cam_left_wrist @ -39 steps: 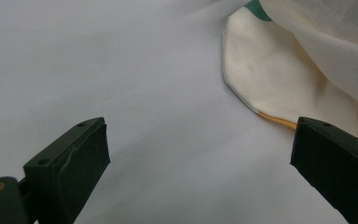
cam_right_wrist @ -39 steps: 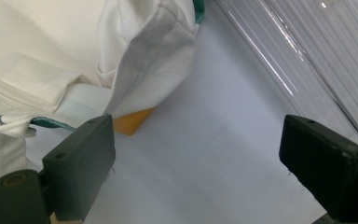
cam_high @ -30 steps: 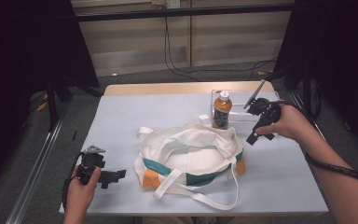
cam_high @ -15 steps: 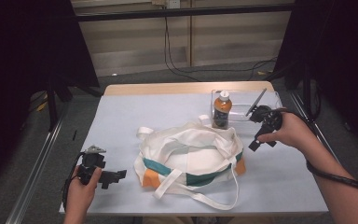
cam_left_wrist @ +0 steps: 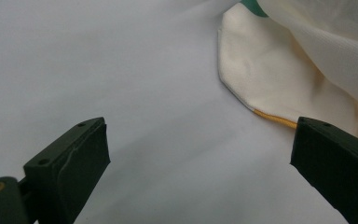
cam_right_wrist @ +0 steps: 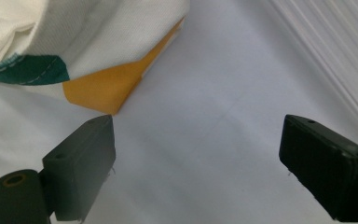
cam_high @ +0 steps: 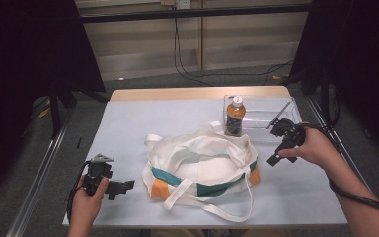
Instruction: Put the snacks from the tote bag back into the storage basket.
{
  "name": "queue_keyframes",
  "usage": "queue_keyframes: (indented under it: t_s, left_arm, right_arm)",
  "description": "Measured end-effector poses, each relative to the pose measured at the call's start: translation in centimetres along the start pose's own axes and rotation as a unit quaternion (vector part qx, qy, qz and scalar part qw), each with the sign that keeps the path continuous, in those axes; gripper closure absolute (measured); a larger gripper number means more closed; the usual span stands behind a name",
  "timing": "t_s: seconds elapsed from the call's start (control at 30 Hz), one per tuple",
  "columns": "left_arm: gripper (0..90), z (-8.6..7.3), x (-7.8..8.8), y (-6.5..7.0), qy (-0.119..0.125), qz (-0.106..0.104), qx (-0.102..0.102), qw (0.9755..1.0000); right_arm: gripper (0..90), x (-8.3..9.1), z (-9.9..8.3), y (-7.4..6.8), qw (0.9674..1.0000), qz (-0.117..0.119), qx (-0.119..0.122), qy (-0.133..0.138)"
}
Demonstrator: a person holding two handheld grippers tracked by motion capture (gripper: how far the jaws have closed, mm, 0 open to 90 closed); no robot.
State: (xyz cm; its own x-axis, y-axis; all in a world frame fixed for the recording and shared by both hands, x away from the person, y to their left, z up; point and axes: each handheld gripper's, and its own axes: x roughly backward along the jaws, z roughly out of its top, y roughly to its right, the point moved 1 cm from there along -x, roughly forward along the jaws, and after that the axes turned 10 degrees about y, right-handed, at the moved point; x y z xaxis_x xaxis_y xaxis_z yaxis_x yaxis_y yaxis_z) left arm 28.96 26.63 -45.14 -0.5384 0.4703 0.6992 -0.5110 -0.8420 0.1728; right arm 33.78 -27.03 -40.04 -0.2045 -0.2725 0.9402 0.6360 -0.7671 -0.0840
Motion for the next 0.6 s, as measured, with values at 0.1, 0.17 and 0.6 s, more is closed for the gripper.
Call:
queue_keyframes:
  t_s: [0.1,0.17,0.6]
  left_arm:
    - [4.1,0.0,0.0,-0.1,0.0,0.005,-0.005,1.0]
    - [4.1,0.0,-0.1,0.1,0.006,0.006,0.001,1.0]
    - [4.1,0.0,-0.4,0.4,0.0,0.006,-0.001,1.0]
  right_arm:
    - [10.6,-0.3,-0.5,0.1,1.0,0.006,0.001,0.002]
    - [10.6,-0.5,-0.9,0.1,1.0,0.004,-0.005,0.004]
    - [10.6,-2.1,-2.5,0.1,1.0,0.006,-0.004,0.007]
